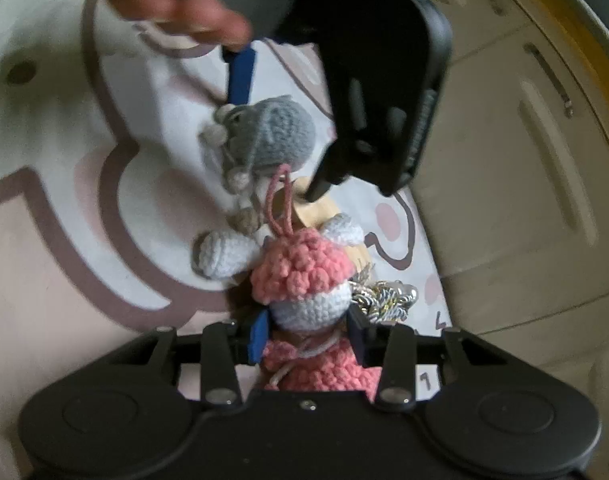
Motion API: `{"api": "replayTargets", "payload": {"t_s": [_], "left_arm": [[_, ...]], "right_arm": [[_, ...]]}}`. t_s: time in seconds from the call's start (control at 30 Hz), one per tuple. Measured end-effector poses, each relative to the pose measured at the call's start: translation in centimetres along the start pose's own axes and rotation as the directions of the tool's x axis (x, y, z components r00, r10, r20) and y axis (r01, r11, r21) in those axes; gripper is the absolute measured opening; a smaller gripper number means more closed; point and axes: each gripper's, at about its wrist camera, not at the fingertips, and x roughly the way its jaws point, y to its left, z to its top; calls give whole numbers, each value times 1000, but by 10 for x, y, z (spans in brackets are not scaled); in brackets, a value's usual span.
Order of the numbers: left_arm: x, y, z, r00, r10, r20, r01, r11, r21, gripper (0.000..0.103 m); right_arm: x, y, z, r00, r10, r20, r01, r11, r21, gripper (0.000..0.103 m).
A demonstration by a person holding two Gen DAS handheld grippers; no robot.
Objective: Organize objects
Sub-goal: 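Grasp the grey crochet mouse with the left tool while the right tool grasps the pink bunny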
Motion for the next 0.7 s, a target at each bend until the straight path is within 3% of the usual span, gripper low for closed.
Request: {"api": "replayTargets", "payload": {"t_s": [0.17, 0.27, 0.5, 0.7], "left_arm": [[-1, 0, 0, 1000, 6, 16, -5, 1000, -31, 71], [-4, 0, 1, 1000, -11, 4, 11, 999, -45, 58], [-15, -2, -3, 1000, 1, -22, -1, 1000, 3, 54], [-37, -4, -4, 1000, -6, 4, 5, 1000, 26, 54]], "right_arm": [[-5, 3, 0, 1000, 7, -7, -7, 1000, -16, 41], [-8, 3, 2, 1000, 13, -17, -13, 1000, -13, 41], [-14, 0, 8, 998, 48, -41, -47, 998, 29, 40], [-28, -16, 16, 995, 93, -43, -84, 982, 169, 40]]}}
